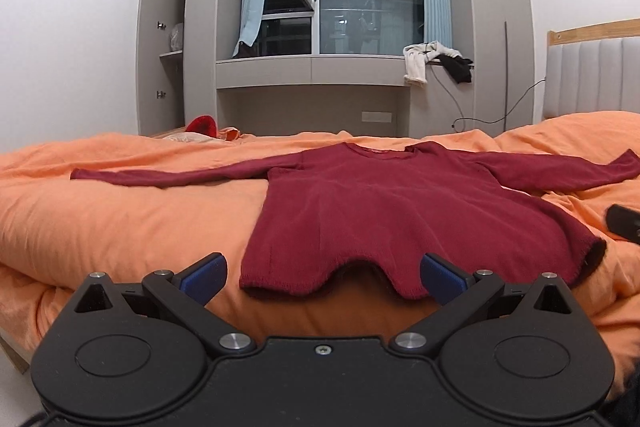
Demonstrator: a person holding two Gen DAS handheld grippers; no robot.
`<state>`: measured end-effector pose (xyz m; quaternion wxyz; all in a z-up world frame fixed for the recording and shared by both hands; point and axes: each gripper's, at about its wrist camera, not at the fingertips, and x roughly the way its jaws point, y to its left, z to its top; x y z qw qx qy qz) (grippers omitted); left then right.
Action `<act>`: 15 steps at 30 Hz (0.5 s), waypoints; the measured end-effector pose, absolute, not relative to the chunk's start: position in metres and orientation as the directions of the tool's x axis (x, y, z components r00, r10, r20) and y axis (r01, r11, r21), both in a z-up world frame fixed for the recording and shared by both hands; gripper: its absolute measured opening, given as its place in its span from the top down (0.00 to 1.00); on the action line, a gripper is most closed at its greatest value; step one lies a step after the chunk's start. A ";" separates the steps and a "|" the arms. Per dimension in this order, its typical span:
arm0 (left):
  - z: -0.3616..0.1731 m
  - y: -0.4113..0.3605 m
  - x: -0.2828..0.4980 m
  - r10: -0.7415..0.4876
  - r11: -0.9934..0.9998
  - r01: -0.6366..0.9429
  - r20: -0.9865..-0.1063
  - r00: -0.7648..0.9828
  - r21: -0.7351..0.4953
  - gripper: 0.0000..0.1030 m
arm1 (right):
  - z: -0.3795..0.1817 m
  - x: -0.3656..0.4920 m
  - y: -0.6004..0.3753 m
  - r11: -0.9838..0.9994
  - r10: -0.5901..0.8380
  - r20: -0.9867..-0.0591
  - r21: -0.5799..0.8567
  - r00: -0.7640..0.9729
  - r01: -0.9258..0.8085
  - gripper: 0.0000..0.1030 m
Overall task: Fold small clothes
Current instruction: 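Reach the right gripper to the sweater's sleeve cuff and close on it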
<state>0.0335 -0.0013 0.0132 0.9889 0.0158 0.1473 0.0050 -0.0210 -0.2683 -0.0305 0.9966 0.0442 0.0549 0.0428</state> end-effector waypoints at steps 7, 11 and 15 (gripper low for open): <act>0.050 -0.014 0.079 0.025 0.999 -0.011 -0.264 0.964 0.051 0.00 | -0.003 0.012 -0.304 0.987 0.101 -0.103 0.137 0.989 -0.087 0.00; 0.064 -0.026 0.124 0.023 0.997 0.000 -0.295 0.955 0.077 0.00 | 0.009 0.054 -0.337 0.976 0.129 -0.136 0.195 0.982 -0.101 0.00; 0.073 -0.030 0.173 -0.033 0.998 0.051 -0.355 0.934 0.041 0.00 | 0.016 0.098 -0.374 0.971 0.159 -0.232 0.214 0.960 -0.109 0.00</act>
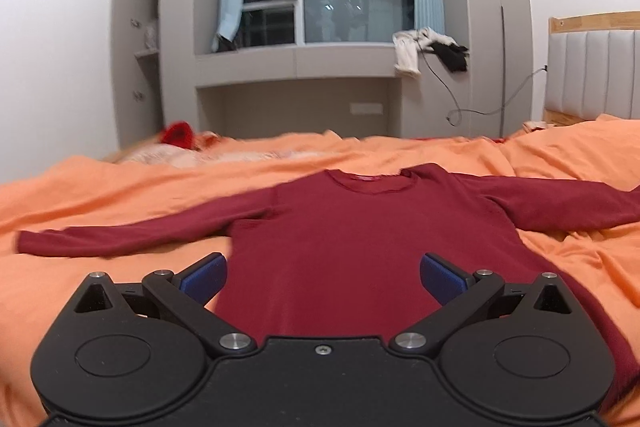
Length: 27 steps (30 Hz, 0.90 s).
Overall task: Fold small clothes
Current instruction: 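Reach the right gripper to the sweater's sleeve cuff and close on it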
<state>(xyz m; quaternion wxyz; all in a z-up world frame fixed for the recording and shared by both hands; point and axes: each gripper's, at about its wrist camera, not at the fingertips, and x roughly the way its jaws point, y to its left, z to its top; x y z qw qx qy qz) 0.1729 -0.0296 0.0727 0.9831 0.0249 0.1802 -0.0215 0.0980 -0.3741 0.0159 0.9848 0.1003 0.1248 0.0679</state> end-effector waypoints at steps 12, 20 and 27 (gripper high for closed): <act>0.049 -0.049 0.282 -0.092 0.986 0.144 -0.434 0.896 0.088 0.00 | 0.015 0.188 -0.473 0.947 -0.230 -0.346 0.135 0.910 0.291 0.00; 0.025 -0.037 0.303 -0.066 0.992 0.108 -0.468 0.881 0.062 0.00 | -0.009 0.228 -0.539 0.829 -0.401 -0.357 0.251 0.844 0.500 0.07; 0.018 -0.024 0.306 -0.046 0.997 0.069 -0.501 0.864 0.029 0.00 | -0.026 0.242 -0.576 0.706 -0.572 -0.334 0.263 0.749 0.657 0.22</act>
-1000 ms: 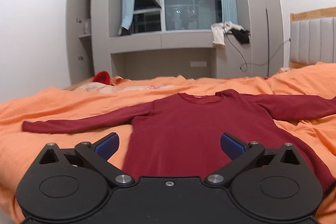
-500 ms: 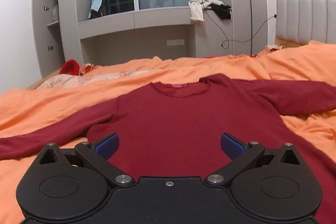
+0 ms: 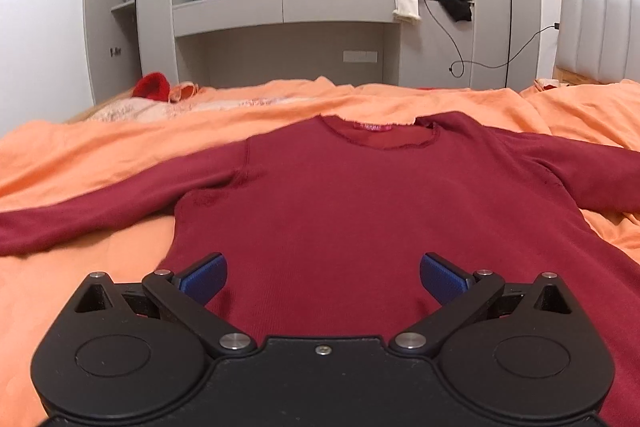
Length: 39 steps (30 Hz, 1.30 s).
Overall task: Fold small clothes
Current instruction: 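Reach the right gripper to the sweater's sleeve cuff and close on it, then lift the cuff with the right gripper and lay the sleeve across the body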
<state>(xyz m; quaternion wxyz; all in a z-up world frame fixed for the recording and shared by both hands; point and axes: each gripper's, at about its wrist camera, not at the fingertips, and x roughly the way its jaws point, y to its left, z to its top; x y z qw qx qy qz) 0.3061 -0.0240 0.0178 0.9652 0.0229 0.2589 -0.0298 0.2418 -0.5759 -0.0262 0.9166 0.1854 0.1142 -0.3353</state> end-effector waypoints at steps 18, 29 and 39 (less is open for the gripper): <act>0.026 -0.019 0.301 -0.037 0.999 0.048 -0.469 0.882 0.012 0.00 | 0.007 0.255 -0.534 0.780 -0.539 -0.181 0.260 0.822 0.569 0.89; 0.044 0.025 0.306 0.066 0.992 -0.109 -0.452 0.890 -0.069 0.00 | 0.095 0.281 -0.382 0.975 -0.145 -0.036 0.163 0.989 0.149 0.89; 0.054 0.069 0.301 0.136 0.961 -0.227 -0.441 0.887 -0.160 0.01 | 0.103 0.309 -0.242 0.980 0.193 -0.104 0.062 0.976 -0.187 0.89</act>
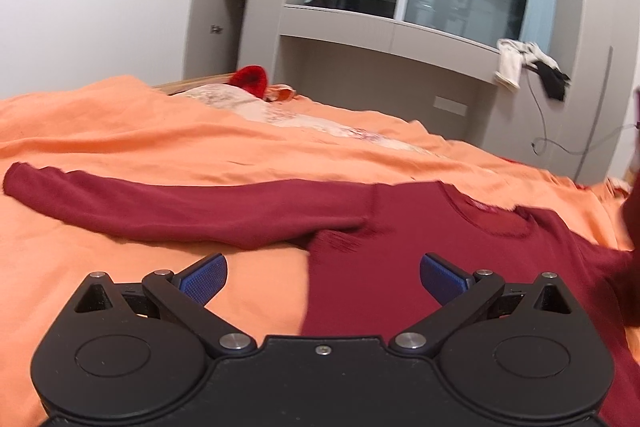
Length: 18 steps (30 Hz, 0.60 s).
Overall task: Fold small clothes
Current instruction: 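Lift the cuff with the right gripper and lay the sleeve across the body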
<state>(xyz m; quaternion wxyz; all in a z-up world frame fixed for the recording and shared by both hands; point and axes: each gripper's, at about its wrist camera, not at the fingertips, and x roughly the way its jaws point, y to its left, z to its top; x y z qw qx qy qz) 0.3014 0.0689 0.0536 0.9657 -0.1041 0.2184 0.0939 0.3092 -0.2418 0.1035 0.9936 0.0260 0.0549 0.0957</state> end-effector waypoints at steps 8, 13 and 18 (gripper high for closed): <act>0.053 0.087 0.299 0.162 0.941 -0.276 -0.456 0.875 -0.195 0.00 | 0.050 0.302 -0.140 0.918 0.368 -0.265 -0.048 0.891 -0.393 0.89; 0.053 0.089 0.299 0.161 0.939 -0.279 -0.460 0.873 -0.201 0.01 | 0.019 0.290 -0.108 0.874 0.402 -0.376 -0.115 0.835 -0.472 0.89; 0.050 0.089 0.302 0.126 0.948 -0.243 -0.459 0.879 -0.206 0.01 | -0.005 0.279 -0.101 0.836 0.408 -0.498 -0.132 0.765 -0.532 0.58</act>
